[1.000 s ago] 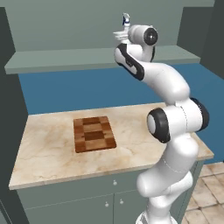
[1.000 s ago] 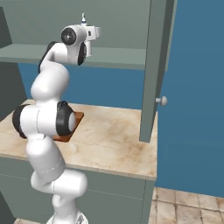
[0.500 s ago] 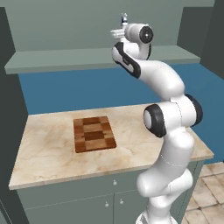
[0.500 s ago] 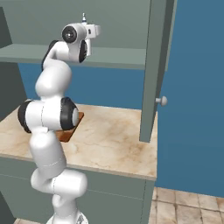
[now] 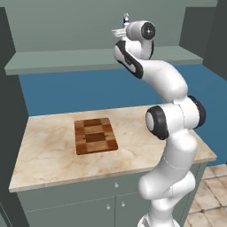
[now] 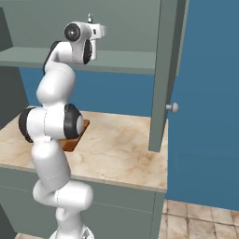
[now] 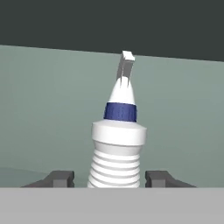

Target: Grab the spray bottle from the cabinet, then place it next to the cutting board for sanitizing. Then grab the dish brush from the countertop next to the sink and place it next to the cutting board.

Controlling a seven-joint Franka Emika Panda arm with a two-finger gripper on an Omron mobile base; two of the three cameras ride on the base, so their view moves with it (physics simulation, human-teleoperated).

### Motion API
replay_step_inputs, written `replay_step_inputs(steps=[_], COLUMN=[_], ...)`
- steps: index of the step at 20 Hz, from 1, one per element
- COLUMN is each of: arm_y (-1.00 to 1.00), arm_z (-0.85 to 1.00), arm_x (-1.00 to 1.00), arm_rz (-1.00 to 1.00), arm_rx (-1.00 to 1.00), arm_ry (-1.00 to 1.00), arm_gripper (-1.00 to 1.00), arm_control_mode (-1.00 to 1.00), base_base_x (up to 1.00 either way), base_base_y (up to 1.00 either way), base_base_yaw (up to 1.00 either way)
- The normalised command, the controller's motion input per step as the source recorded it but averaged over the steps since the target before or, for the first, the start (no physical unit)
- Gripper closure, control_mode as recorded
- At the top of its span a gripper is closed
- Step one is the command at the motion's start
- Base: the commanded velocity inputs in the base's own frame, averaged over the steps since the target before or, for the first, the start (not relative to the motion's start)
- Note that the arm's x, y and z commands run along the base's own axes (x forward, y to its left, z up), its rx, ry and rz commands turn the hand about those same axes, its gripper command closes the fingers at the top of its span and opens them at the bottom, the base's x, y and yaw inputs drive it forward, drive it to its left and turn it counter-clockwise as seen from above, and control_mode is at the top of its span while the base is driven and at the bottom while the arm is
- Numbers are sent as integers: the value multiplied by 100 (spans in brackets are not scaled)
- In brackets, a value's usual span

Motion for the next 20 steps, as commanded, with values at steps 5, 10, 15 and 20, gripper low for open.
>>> replay_step_inputs(steps=[5, 10, 15, 20], arm_y=[0, 0, -1, -13], arm_z=[-3, 0, 0, 0], arm_x=[-90, -100, -100, -100], arm_rz=[0, 0, 0, 0], arm_rx=[0, 0, 0, 0], arm_ry=[-2, -8, 0, 8], arm_gripper=[100, 100, 100, 100], arm_control_mode=[-100, -100, -100, -100], base_base_x=[0, 0, 0, 0], base_base_y=[0, 0, 0, 0], base_base_yaw=[0, 0, 0, 0])
